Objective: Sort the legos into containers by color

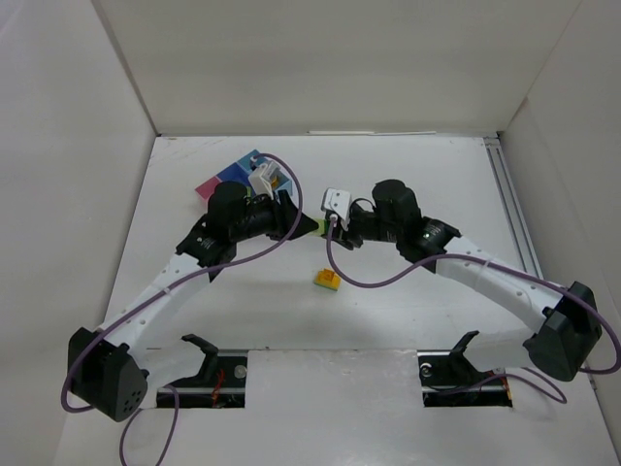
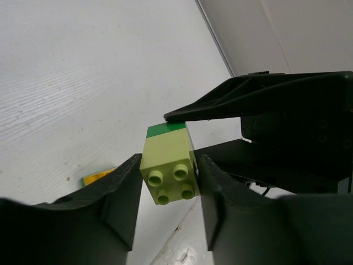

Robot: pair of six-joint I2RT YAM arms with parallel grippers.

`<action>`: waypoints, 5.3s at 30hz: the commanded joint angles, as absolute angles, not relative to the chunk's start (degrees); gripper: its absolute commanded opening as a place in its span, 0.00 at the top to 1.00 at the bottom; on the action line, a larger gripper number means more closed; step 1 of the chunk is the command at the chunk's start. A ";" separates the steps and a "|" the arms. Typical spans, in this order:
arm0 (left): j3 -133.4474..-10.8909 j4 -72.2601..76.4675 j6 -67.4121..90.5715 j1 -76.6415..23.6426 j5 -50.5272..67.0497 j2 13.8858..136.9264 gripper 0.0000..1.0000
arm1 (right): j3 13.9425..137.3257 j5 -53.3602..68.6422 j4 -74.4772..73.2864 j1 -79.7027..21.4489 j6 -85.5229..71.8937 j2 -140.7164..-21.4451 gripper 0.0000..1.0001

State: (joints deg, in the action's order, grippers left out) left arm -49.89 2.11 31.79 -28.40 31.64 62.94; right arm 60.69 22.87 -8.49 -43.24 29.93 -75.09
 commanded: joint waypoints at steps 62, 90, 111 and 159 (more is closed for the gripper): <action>-66.45 -39.55 46.76 -12.92 -20.66 63.90 0.89 | 128.13 -0.26 -0.43 -49.39 15.56 -139.47 1.00; -66.45 -39.02 46.76 -12.92 -21.18 61.52 0.88 | 129.02 12.04 -1.76 -51.06 16.70 -140.27 1.00; -66.45 -39.55 46.76 -12.92 -22.32 59.85 0.87 | 131.13 10.46 -1.76 -52.91 17.23 -143.00 0.64; -63.81 -9.14 29.44 -20.04 38.58 60.47 0.88 | 50.98 33.94 30.50 -42.28 21.18 -74.10 0.18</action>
State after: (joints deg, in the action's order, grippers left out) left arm -64.10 -15.77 30.87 -18.44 32.69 61.06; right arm 51.22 38.28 25.06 -41.76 22.24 -76.99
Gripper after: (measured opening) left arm 0.345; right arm 0.821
